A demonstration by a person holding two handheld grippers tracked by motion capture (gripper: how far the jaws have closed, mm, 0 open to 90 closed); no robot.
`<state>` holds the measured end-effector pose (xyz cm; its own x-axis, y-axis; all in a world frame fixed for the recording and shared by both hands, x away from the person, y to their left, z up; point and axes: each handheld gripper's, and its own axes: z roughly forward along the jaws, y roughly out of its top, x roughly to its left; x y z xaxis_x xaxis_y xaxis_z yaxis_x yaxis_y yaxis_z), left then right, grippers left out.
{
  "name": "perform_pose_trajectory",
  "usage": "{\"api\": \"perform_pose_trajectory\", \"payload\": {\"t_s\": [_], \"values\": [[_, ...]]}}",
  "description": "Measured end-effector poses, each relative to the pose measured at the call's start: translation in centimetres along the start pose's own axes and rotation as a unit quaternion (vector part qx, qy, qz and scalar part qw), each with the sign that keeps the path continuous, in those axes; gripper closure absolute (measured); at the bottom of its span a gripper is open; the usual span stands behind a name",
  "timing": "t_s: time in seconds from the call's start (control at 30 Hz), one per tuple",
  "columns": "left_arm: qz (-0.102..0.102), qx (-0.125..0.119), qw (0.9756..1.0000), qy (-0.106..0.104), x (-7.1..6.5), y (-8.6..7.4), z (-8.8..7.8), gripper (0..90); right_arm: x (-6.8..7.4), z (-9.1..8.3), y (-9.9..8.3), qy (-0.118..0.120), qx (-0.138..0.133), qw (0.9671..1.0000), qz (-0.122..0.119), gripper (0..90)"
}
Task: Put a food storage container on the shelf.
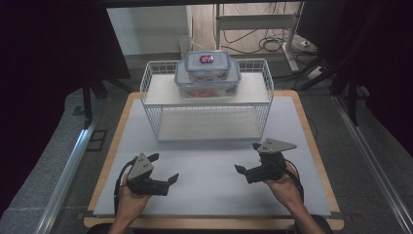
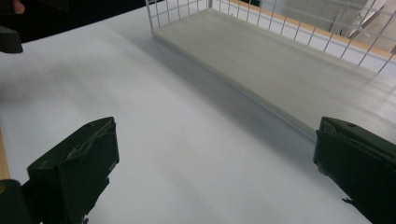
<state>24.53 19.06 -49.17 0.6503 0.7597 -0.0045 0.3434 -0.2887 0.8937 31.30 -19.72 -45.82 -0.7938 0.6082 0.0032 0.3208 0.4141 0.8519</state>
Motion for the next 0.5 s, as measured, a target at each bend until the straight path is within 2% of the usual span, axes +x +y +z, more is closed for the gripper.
{"api": "perform_pose_trajectory", "payload": {"t_s": [0.27,0.5], "values": [[-0.012,0.024,0.9996,-0.004,-0.5,-1.4,-0.2,2.3,0.8,-0.1,-1.9,-0.013,0.022,0.9996,-0.012,0.0],[0.005,0.058,0.9983,0.004,-1.3,-2.2,0.4,1.9,1.2,-0.1,-3.0,-0.012,0.038,0.9991,-0.013,0.0]]}}
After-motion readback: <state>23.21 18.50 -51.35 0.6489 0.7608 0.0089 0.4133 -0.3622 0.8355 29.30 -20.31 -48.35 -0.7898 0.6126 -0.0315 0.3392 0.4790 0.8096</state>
